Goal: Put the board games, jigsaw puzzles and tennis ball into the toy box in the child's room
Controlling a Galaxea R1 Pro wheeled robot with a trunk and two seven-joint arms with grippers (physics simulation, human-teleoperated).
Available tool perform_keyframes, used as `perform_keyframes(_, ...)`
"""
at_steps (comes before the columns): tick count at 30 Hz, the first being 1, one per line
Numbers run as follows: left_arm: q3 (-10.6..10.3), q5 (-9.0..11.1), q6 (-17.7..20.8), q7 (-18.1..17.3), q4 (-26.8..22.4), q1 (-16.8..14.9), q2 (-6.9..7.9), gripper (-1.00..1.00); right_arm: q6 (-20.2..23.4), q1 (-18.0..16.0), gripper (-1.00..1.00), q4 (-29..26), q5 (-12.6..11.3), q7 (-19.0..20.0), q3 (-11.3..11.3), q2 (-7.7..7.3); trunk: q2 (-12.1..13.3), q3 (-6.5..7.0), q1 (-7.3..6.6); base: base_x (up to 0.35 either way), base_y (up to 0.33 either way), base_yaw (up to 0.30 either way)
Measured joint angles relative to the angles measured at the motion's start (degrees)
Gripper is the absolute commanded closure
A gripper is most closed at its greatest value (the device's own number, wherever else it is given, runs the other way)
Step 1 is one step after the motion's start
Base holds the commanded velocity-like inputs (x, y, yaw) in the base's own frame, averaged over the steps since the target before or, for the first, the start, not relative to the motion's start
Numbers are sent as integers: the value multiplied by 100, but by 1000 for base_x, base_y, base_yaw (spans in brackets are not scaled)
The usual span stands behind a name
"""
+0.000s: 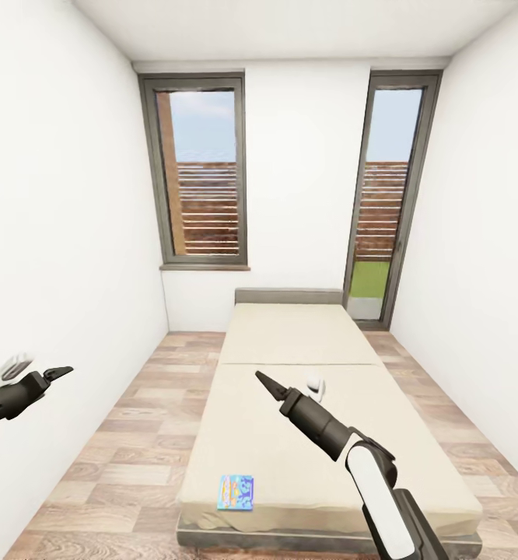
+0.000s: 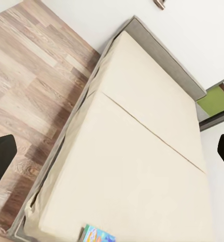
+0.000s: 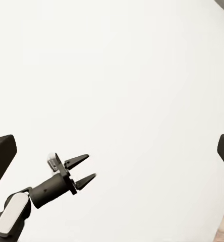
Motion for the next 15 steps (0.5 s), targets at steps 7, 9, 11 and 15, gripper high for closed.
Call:
perform_keyframes(7,0,-1,-3,1,-2,4,-1,-100,32,0,-100,75,-34,-259,-10,1,0,0,-1,-21,7,0)
perform_keyframes(9,0,-1,-3,1,-3,4,-1,-100,41,0,-100,84,-42,-321,-14,1,0,0,-1,-6,2,0)
perform_keyframes(11,0,-1,-2,1,-2,3,-1,-100,52,0,-100,91,-53,-380,-17,2,0,0,-1,-4,1,0)
perform_keyframes(15,0,-1,-1,1,0,4,-6,-100,80,0,-100,96,-115,-475,-35,-3,0,0,-1,-2,1,0)
